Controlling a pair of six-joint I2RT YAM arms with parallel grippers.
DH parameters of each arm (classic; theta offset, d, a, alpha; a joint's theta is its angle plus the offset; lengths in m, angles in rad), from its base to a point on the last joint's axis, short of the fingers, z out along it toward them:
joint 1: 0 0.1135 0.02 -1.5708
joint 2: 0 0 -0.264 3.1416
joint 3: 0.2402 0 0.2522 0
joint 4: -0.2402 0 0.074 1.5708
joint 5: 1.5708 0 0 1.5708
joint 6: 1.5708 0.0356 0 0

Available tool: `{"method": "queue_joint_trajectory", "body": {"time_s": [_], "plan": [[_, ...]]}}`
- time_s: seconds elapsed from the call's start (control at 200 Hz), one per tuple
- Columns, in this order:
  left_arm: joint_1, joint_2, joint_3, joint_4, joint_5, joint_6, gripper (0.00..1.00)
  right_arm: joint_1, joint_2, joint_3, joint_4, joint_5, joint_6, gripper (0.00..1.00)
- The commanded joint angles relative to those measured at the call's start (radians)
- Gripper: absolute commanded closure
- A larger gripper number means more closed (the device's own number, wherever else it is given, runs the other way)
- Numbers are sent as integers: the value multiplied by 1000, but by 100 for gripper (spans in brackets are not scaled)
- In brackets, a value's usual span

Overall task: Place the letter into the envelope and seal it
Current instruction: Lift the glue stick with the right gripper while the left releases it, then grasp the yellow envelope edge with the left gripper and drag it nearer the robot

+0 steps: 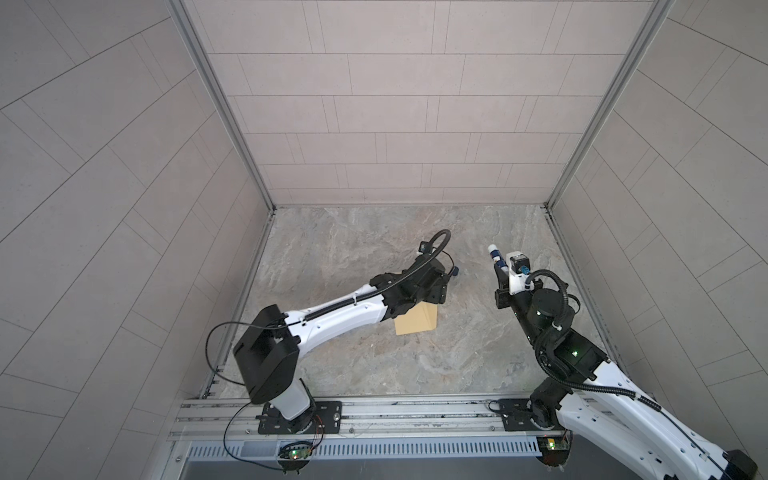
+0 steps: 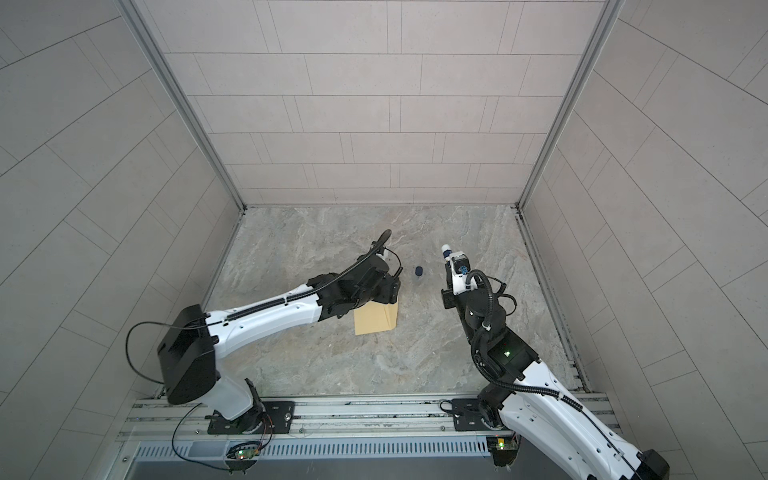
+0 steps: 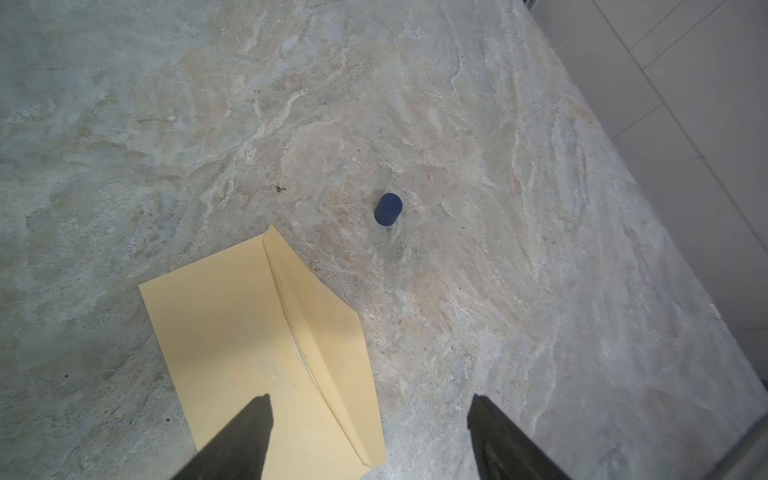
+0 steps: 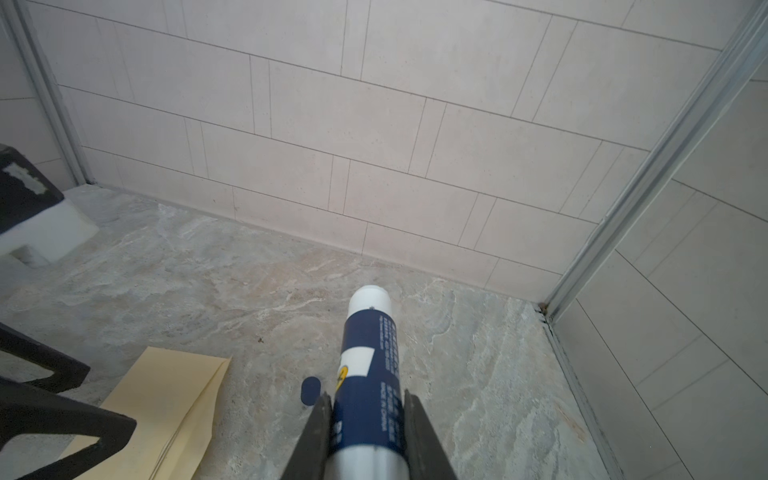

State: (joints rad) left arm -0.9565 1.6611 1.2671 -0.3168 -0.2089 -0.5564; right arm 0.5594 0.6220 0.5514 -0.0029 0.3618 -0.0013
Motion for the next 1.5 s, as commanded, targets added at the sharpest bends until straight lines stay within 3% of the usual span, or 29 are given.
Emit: {"method": "queue_joint_trajectory", "body": {"time_s": [0.0, 0.285, 0.605, 0.746, 0.866, 1.041, 1.271, 1.496], "plan": [[-23, 97, 103, -123, -113, 13, 22, -29, -28, -4, -96, -1, 72, 100], [-55, 376, 329, -294, -293, 8, 26, -52, -99, -34, -111, 3, 79, 100], [-59, 543, 424, -321, -327, 30, 31, -60, -106, -41, -111, -9, 82, 100], [-59, 583, 444, -320, -329, 42, 41, -62, -108, -49, -106, -10, 85, 100], [-60, 596, 439, -302, -326, 62, 57, -64, -113, -51, -105, -15, 89, 100], [-67, 548, 383, -249, -323, 150, 82, -66, -120, -50, -105, -23, 85, 100], [-81, 313, 108, -34, -267, 395, 100, -67, -115, -16, -126, -70, 81, 100], [-90, 23, -257, 206, -67, 738, 100, -68, -55, 107, -253, -189, 52, 100]]}}
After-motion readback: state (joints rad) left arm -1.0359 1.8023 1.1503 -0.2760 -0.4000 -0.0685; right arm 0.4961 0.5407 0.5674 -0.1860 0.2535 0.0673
